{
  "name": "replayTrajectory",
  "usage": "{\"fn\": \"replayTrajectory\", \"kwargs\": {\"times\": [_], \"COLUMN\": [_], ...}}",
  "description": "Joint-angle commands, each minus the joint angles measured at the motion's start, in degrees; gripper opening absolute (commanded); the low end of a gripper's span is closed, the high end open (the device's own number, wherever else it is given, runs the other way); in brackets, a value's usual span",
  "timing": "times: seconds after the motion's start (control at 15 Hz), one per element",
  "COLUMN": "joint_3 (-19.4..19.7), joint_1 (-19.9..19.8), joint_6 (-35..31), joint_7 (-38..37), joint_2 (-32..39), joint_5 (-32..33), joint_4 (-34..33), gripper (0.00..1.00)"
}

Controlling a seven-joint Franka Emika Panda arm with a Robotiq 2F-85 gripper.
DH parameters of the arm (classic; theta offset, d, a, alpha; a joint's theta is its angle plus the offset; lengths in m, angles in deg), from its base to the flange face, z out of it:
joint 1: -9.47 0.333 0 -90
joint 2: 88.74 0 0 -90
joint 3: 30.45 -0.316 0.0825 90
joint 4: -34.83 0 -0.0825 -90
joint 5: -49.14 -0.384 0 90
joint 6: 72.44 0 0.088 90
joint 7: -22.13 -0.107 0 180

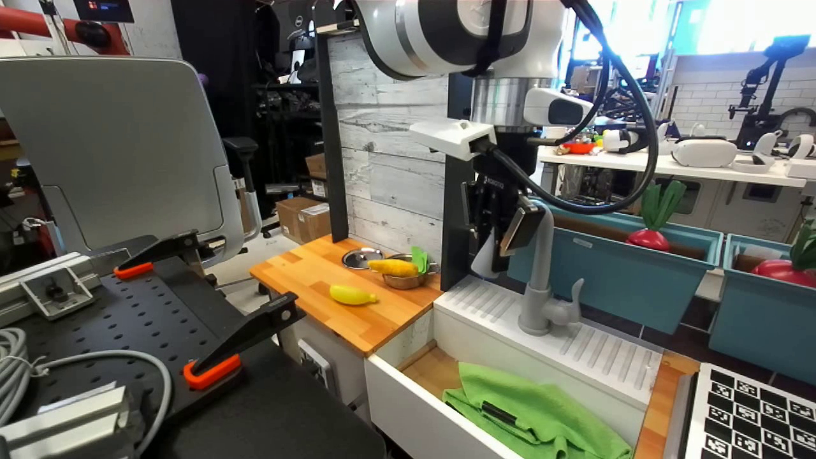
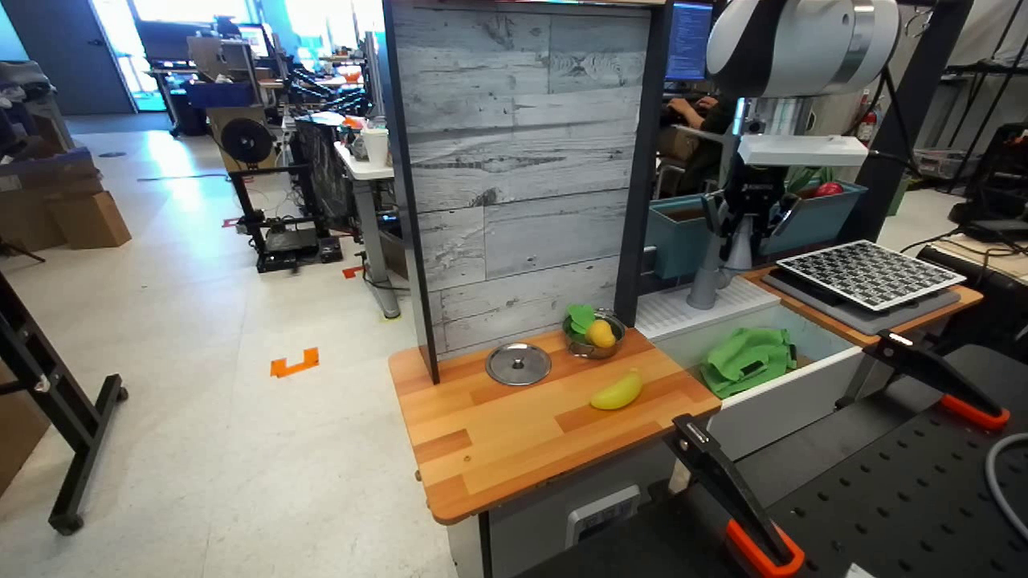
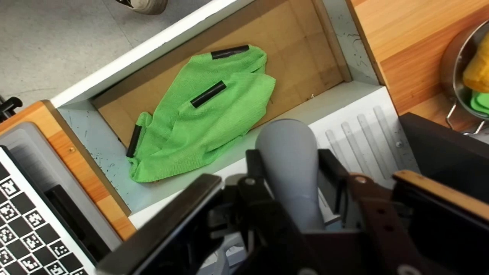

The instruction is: Turn the faucet to the left

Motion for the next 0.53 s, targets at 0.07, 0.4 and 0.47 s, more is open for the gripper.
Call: {"fn": "replayTrajectory", "kwargs": {"times": [0.07, 0.4, 0.47], "joint_3": [-3.28, -4.09, -4.25], "joint_1": [-0.41, 0.21, 0.33], "joint_6": [1.38, 3.68, 4.33], "joint_7": [0.06, -2.35, -2.85], "joint_2": [0.33, 0.1, 0.12], "joint_5": [-2.94, -3.53, -3.63], "joint_4": [-1.41, -3.59, -4.05], "gripper": [0.15, 0.15, 0.15]}}
